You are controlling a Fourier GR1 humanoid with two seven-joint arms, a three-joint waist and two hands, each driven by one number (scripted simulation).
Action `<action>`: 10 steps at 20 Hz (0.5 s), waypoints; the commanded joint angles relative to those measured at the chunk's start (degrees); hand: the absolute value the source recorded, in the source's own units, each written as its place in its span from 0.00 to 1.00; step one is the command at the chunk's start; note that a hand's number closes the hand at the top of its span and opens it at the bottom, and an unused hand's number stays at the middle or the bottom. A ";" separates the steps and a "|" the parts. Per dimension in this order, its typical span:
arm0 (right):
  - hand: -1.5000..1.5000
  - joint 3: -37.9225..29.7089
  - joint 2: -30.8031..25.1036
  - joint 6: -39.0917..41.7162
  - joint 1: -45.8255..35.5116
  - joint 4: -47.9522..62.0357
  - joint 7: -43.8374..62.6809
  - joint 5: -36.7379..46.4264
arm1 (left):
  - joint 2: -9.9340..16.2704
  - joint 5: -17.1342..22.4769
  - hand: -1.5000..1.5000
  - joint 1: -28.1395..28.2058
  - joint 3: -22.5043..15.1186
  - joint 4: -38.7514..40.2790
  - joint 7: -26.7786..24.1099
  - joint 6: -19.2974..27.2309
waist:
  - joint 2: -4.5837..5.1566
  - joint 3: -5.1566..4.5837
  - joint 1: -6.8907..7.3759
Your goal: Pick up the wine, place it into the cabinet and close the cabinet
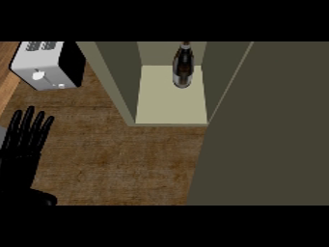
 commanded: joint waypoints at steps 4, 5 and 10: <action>1.00 5.91 5.53 -0.70 -6.15 -10.36 11.36 -1.50 | 3.12 2.32 0.00 -1.65 4.36 2.82 1.87 -3.38 | 0.25 -0.05 0.38; 1.00 8.33 7.11 -1.64 -5.98 -9.93 11.29 0.21 | 3.55 2.20 0.00 -1.05 3.62 1.13 2.31 -3.98 | 0.05 -0.10 0.43; 1.00 8.29 8.91 -0.91 -8.84 -9.25 12.78 -1.22 | 4.21 3.25 0.00 -0.94 4.91 3.03 2.18 -6.44 | 0.15 -0.18 0.61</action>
